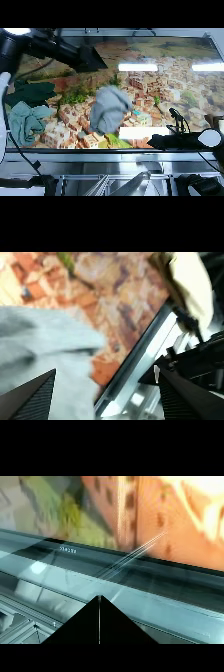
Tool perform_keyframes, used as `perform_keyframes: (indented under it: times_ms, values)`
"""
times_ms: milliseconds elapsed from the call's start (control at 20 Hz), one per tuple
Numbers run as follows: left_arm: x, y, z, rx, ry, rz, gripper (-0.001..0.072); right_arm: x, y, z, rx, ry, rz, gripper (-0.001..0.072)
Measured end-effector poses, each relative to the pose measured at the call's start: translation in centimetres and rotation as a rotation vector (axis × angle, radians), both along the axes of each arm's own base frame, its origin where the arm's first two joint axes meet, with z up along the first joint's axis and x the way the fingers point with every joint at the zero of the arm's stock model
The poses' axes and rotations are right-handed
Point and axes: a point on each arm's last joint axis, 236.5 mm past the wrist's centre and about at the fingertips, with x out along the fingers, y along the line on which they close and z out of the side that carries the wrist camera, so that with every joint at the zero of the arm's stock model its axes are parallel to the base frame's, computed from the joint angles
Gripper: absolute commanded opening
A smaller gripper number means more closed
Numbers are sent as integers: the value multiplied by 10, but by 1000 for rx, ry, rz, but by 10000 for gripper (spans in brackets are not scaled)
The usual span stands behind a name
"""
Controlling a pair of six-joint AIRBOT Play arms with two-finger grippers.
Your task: Fold the shirts.
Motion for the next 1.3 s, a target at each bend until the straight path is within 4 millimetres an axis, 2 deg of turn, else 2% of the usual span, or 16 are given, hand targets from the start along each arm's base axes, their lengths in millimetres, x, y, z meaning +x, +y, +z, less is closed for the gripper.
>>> perform_keyframes:
  times_ms: [50, 150, 200, 250, 300, 400, 500, 650, 750, 850, 1000, 1100, 1150, 1200, 1250, 1300]
  values:
    - [-1, -2, -11, 40, -4, 0, 720, 0, 1, 0, 3, 1, 0, 24]
    - [2, 6, -25, 115, -5, 25, 545, 0, 3, 2, 16, 4, -4, 24]
    - [5, 16, -31, 160, 1, 46, 532, 0, 5, 4, 25, -3, 5, 50]
    - [6, 29, -38, 204, 19, 61, 532, 1, 8, 5, 38, -15, 18, 237]
    - [5, 45, -47, 249, 46, 74, 532, 2, 12, 8, 58, -32, 35, 369]
    - [-6, 75, -74, 324, 145, 100, 533, 11, 22, 11, 108, -67, 51, 361]
    - [-25, 99, -109, 372, 262, 126, 532, 23, 32, 9, 156, -95, 52, 361]
    - [-58, 120, -171, 407, 392, 161, 533, 42, 45, -4, 218, -110, 41, 360]
    - [-79, 120, -204, 392, 445, 165, 532, 55, 53, -15, 255, -120, 44, 360]
    - [-91, 112, -229, 344, 477, 173, 532, 66, 63, -26, 273, -125, 60, 360]
    - [-104, 100, -254, 278, 536, 170, 531, 78, 84, -39, 286, -120, 111, 360]
    - [-108, 92, -262, 237, 565, 163, 530, 84, 98, -45, 290, -115, 143, 356]
    - [-109, 85, -263, 203, 582, 160, 503, 87, 105, -49, 293, -109, 157, 201]
    - [-109, 81, -264, 177, 589, 157, 320, 90, 111, -52, 294, -105, 167, 31]
    - [-107, 77, -266, 156, 584, 159, 137, 92, 115, -53, 298, -102, 171, 16]
    - [-105, 71, -262, 118, 584, 156, 0, 94, 118, -53, 302, -101, 177, 16]
